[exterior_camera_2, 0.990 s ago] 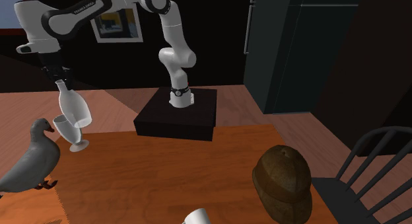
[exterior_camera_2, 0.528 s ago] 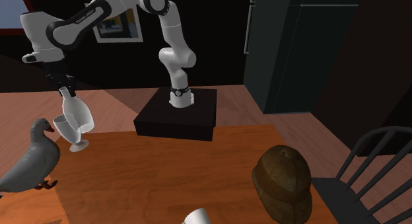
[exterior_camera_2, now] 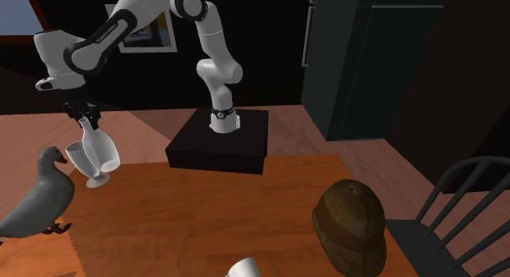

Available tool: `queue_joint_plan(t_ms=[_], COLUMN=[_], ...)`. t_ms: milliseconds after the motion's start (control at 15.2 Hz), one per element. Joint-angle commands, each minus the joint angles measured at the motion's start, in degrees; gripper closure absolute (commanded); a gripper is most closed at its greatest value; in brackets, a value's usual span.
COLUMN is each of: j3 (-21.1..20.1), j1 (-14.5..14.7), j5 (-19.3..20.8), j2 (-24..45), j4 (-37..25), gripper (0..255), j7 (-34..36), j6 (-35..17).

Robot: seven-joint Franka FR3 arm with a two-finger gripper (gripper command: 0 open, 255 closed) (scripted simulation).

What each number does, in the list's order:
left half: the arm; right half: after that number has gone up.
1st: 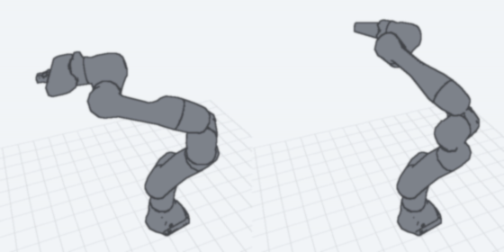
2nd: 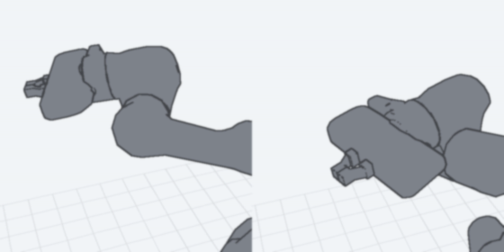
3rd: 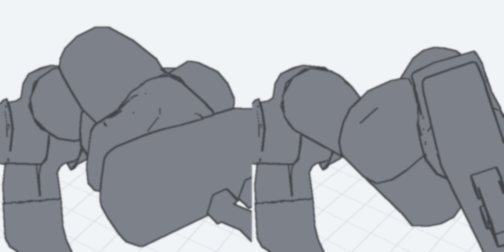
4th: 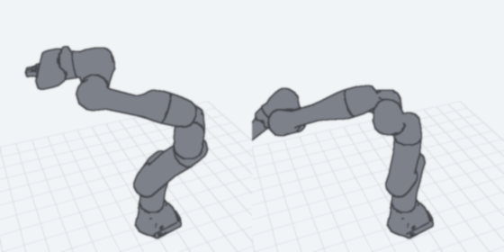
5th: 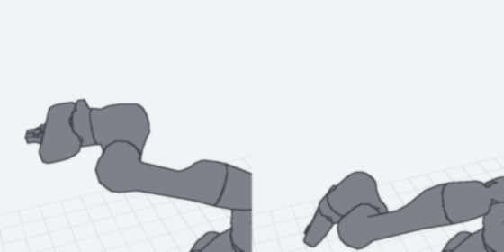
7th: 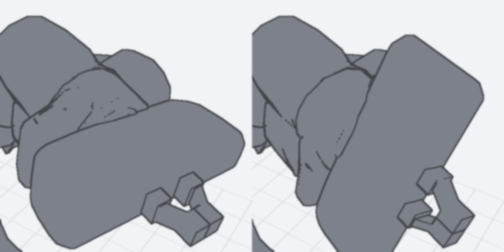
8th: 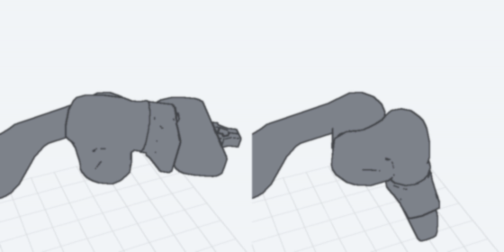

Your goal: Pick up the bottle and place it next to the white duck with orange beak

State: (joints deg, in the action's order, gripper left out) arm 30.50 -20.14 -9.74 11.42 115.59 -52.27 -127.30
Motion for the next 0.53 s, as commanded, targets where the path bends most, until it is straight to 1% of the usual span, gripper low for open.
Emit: queue_joint_plan(t_ms=[0, 462], j3=[-0.15, -1.06], j1=[-0.21, -0.93], j5=[-0.67, -3.33], j2=[0.84, 4.12], j4=[0.44, 2.2], gripper=[255, 255], j7=[-0.55, -2.44], j6=[-1.18, -5.68])
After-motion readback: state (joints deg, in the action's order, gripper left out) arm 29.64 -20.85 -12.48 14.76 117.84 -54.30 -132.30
